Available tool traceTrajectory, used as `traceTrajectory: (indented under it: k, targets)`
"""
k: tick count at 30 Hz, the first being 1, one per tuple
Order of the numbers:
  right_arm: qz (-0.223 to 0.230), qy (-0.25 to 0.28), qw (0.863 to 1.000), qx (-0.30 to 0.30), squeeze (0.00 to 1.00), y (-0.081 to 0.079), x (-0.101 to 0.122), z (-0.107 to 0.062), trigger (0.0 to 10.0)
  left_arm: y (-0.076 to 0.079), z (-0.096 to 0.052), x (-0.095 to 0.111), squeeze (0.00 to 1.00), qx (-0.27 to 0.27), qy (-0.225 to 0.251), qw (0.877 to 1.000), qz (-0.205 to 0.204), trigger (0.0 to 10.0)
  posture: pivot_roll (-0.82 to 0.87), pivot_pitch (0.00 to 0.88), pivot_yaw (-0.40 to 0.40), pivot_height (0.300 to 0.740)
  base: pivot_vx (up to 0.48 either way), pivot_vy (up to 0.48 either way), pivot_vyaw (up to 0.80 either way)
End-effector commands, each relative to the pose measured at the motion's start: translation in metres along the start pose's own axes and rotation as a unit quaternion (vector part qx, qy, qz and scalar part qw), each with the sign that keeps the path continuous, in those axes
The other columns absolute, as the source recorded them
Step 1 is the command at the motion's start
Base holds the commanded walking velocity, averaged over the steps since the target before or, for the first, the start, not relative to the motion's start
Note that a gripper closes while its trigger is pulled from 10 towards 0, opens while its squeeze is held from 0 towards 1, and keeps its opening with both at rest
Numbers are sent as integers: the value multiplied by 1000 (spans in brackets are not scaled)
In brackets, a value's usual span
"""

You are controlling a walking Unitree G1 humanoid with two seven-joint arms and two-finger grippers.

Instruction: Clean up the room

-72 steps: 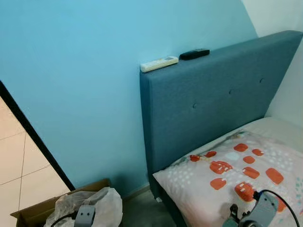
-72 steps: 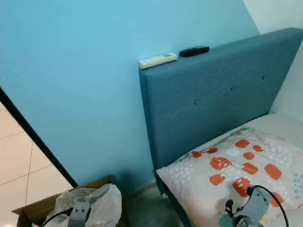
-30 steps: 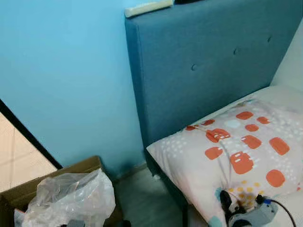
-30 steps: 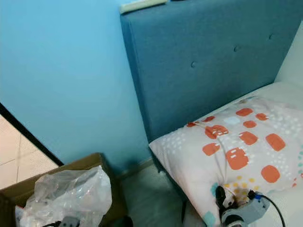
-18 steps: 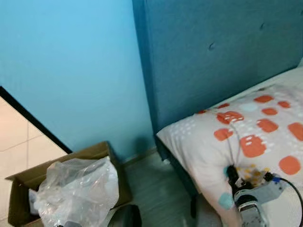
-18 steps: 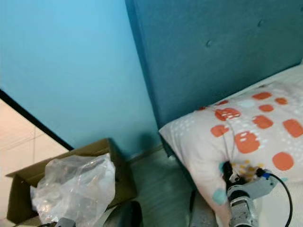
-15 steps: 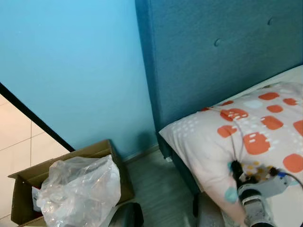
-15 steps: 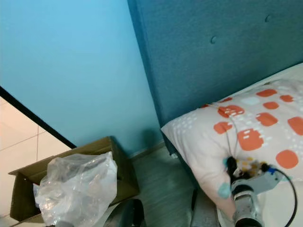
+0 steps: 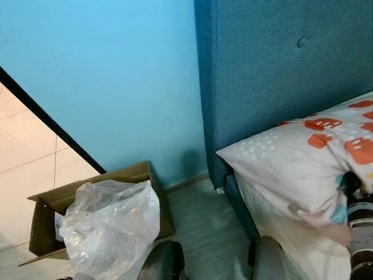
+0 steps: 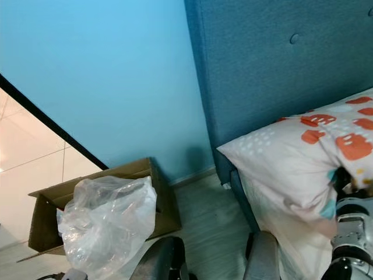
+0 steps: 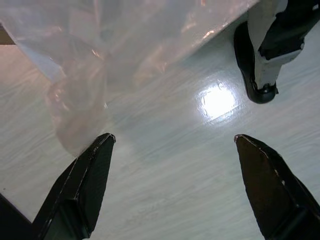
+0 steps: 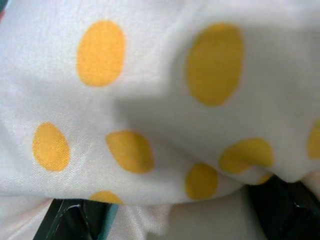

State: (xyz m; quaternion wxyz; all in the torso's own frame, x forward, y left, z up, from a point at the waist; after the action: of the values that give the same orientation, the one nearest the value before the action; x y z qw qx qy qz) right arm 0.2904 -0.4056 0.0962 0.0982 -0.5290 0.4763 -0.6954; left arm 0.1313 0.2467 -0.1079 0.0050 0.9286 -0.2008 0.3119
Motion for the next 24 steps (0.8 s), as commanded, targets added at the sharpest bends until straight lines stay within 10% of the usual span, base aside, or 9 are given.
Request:
traceTrajectory:
  k: [1, 7, 12, 18, 24]
  targets:
    - [8, 46, 999, -8, 0, 7, 23, -1, 10000, 0, -7, -16, 0, -1, -23, 1000, -3, 10000, 174, 272, 198, 604, 0, 0, 0]
    - [20, 50, 998, -22, 0, 16, 25, -4, 10000, -1, -9, -18, 0, 0, -27, 1000, -3, 10000, 163, 266, 195, 604, 0, 0, 0]
    - [-1, -88, 996, 14, 0, 5, -58, -19, 10000, 4, -4, -16, 0, 1, -34, 999, -8, 10000, 121, 231, 165, 604, 0, 0, 0]
    - [-5, -159, 987, 21, 0, 2, -98, -34, 10000, 13, 6, -5, 0, -2, -27, 1000, -16, 10000, 75, 192, 138, 604, 0, 0, 0]
    - [-78, -157, 984, -11, 0, 10, -89, -30, 10000, 25, 18, 11, 0, -5, -21, 999, -27, 10000, 26, 148, 105, 604, 0, 0, 0]
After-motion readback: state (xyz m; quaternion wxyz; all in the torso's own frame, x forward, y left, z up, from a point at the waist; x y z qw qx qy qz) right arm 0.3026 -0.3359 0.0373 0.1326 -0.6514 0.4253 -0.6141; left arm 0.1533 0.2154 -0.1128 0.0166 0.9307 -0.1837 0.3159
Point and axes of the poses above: a point about 5 cm out from each wrist's last joint towards the gripper, its own z axis pointing out of the wrist towards the gripper, its own x axis along the axis of the wrist's last joint, y = z × x, the point moved 3 cm from there along z, pointing out of the wrist towards the gripper, and after that the axes turned 10 degrees about z, right-handed, at the moved point
